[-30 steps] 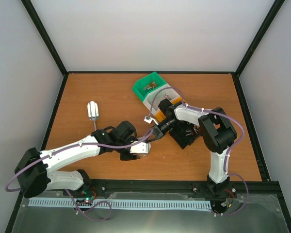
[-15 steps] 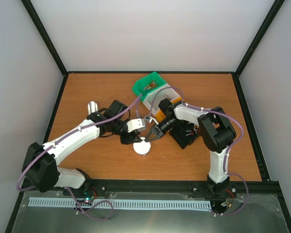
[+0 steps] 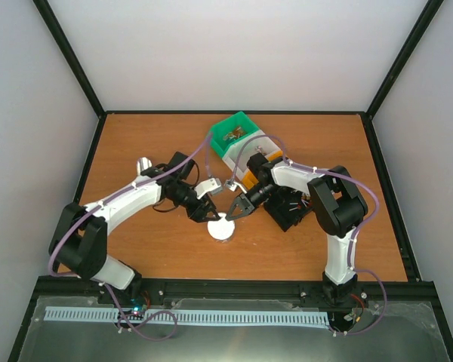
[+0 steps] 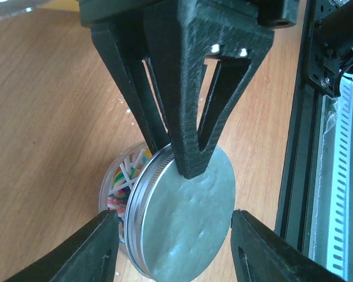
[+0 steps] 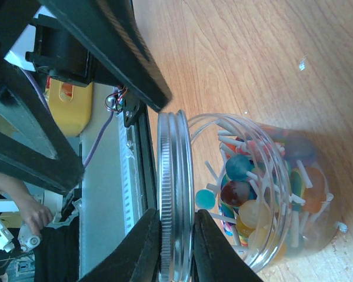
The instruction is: Pack the candies
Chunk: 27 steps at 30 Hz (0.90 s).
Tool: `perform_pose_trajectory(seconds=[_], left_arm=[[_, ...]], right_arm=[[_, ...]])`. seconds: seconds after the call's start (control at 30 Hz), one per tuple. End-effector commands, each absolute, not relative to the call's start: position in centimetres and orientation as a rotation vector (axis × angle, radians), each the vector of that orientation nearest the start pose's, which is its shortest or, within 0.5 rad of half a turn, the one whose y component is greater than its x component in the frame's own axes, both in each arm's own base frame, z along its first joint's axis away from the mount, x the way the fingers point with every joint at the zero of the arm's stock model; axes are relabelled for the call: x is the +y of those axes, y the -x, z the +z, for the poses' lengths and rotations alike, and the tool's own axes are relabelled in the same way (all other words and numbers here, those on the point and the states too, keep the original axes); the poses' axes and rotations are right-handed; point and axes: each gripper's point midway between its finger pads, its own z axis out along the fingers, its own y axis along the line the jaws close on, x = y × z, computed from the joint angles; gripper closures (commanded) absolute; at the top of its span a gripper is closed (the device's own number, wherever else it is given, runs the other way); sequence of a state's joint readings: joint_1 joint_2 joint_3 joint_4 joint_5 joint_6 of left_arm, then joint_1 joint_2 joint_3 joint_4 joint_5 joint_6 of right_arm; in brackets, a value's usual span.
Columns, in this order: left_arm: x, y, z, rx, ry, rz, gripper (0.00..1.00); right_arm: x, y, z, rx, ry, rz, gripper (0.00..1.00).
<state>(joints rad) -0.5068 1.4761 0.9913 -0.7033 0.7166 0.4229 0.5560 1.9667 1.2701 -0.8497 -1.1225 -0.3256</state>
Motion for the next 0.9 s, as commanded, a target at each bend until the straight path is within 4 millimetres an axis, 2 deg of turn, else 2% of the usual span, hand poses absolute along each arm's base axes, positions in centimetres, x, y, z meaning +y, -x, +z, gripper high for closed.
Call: perform_pose_trajectory(seconds=[0.0,0.2,0.33,0.53,0.73,0.87], left_arm=[[-26.2,-22.6,12.8,2.251,-1.319,-1.083,0.45],[-26.5,-23.0,11.5,2.271,-1.311,-1.112,0.49],[-27.0,-22.7,11.6,2.237,-1.314,-1.17,0.49],[-27.3,-22.4,11.3,2.231,-1.32,-1.226,0.62],[-27.0,-22.4,10.5,2.259,-1.305,-1.21,0.63],[-27.0,-22.4,10.4,2.261,-1.292,-1.221,0.67]], right_arm=[[31.7,-22.2,10.0,2.454,1.198,1.719,0.86],[31.6,-22.3,10.0,2.453,1.191,1.724,0.86],[31.6,-22.4,10.1,2.446,1.186,1.734,0.86],[31.5,-22.4,10.2,2.441,1.186,1.737,0.86],[31.5,-22.4,10.3,2.433,1.189,1.738,0.86],[31.6,-22.5,10.5,2.428,1.185,1.745,0.86]])
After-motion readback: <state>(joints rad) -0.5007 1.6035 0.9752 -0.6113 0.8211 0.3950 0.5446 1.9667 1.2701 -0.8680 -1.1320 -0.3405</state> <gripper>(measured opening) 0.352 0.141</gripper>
